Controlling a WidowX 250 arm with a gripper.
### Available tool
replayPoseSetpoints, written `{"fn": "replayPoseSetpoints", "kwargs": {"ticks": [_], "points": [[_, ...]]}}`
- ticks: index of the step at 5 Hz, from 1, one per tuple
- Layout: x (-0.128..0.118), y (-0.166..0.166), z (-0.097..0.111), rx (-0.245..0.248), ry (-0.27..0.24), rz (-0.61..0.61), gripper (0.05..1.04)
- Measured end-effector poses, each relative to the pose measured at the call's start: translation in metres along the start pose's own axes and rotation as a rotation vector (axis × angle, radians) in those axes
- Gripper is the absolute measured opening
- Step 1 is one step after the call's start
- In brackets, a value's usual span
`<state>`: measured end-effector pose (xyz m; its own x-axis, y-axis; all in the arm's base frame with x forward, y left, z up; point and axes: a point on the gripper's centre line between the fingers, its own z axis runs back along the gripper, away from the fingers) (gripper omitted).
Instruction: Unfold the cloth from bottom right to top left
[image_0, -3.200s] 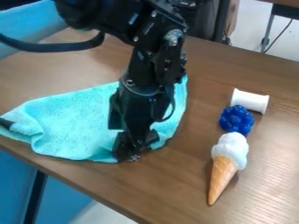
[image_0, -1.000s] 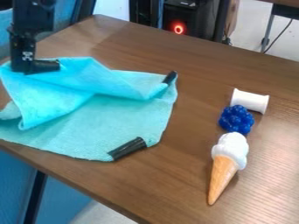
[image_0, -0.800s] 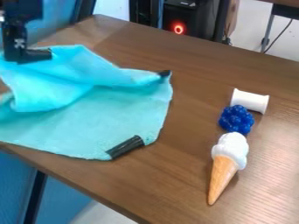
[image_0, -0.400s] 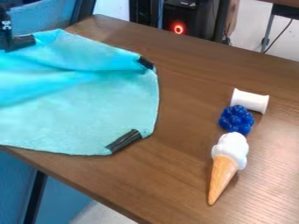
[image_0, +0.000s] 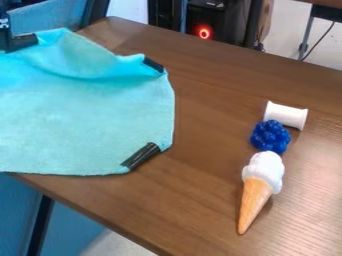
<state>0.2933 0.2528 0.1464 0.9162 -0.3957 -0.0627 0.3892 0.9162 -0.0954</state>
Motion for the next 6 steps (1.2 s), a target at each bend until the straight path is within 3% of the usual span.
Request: {"fn": "replayPoseSetpoints", "kwargs": {"ticks": [1, 2, 3, 4, 5, 6], "points": [[0.000, 0.010, 0.000, -0.004, -0.026, -0.020, 0.215], [0.006, 0.018, 0.002, 0.014, -0.063, -0.054, 0.472], [0.010, 0.029, 0.012, 0.063, -0.082, -0.068, 0.780], [0.013, 0.032, 0.022, 0.091, -0.100, -0.072, 0.999], [0.020, 0.029, 0.019, 0.108, -0.103, -0.113, 1.000], [0.046, -0.011, 0.039, 0.153, -0.126, -0.251, 1.000]]}}
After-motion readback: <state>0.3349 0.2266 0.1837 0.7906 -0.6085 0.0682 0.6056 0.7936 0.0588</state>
